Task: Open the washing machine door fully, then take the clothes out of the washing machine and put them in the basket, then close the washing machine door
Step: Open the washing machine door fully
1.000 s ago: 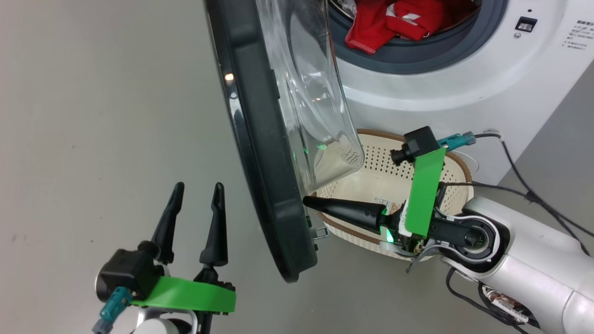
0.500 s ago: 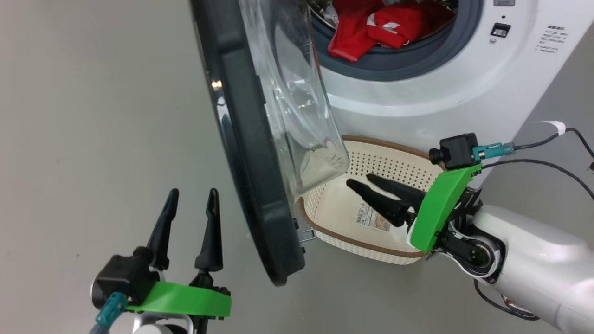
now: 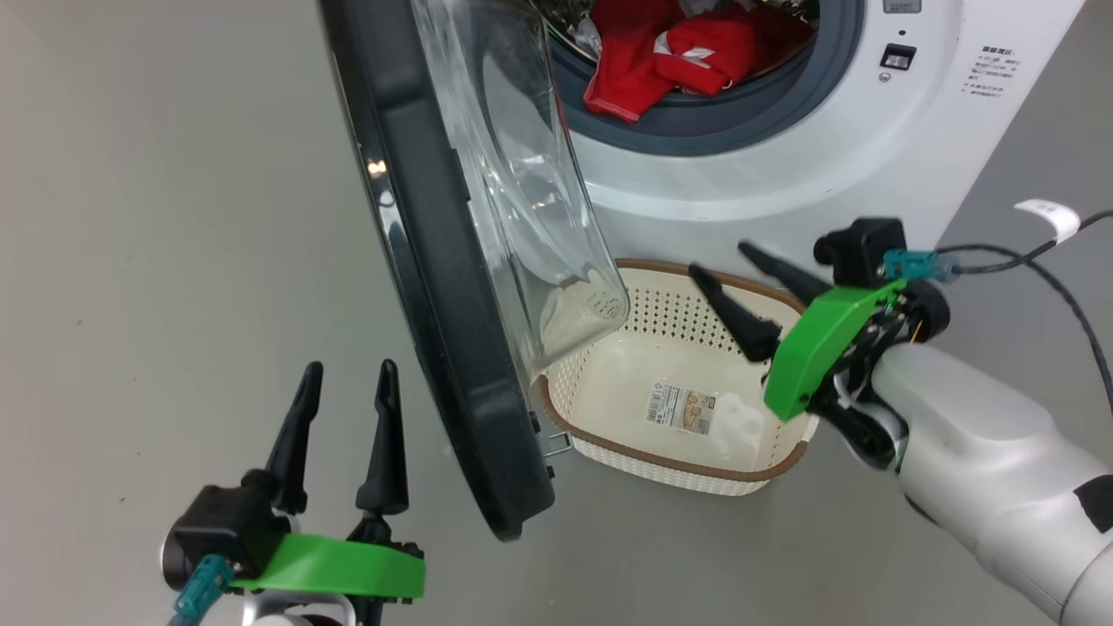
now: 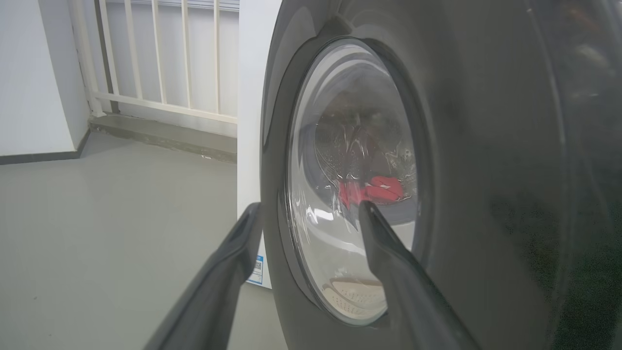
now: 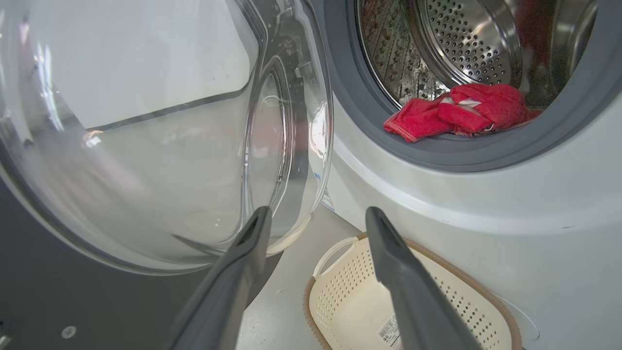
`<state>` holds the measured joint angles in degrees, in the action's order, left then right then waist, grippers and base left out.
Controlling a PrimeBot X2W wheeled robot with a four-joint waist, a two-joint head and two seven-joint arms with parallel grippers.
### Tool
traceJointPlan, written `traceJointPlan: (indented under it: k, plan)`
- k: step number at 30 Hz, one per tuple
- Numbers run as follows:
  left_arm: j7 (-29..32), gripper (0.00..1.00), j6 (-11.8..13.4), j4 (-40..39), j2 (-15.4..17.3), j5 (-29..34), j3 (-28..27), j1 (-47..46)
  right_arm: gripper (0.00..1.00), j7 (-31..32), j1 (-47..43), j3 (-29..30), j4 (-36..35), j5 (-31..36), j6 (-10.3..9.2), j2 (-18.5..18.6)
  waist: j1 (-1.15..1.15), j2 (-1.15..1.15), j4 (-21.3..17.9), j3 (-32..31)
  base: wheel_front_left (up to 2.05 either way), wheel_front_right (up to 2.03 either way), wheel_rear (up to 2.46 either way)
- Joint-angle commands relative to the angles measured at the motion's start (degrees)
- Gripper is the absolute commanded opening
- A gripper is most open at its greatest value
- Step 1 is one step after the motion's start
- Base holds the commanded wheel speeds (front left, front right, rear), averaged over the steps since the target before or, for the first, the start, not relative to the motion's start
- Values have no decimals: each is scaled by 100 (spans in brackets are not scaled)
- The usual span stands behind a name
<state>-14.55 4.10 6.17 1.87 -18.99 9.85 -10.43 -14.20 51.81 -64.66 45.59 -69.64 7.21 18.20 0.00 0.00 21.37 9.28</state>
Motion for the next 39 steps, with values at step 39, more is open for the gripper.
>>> traceJointPlan:
  k: [39]
  plan:
    - [-45, 100, 254, -412, 100, 50, -199, 172, 100, -76, -3972, 5480, -3373, 5874, 28, -1531, 0, 0, 35, -114, 0, 0, 0]
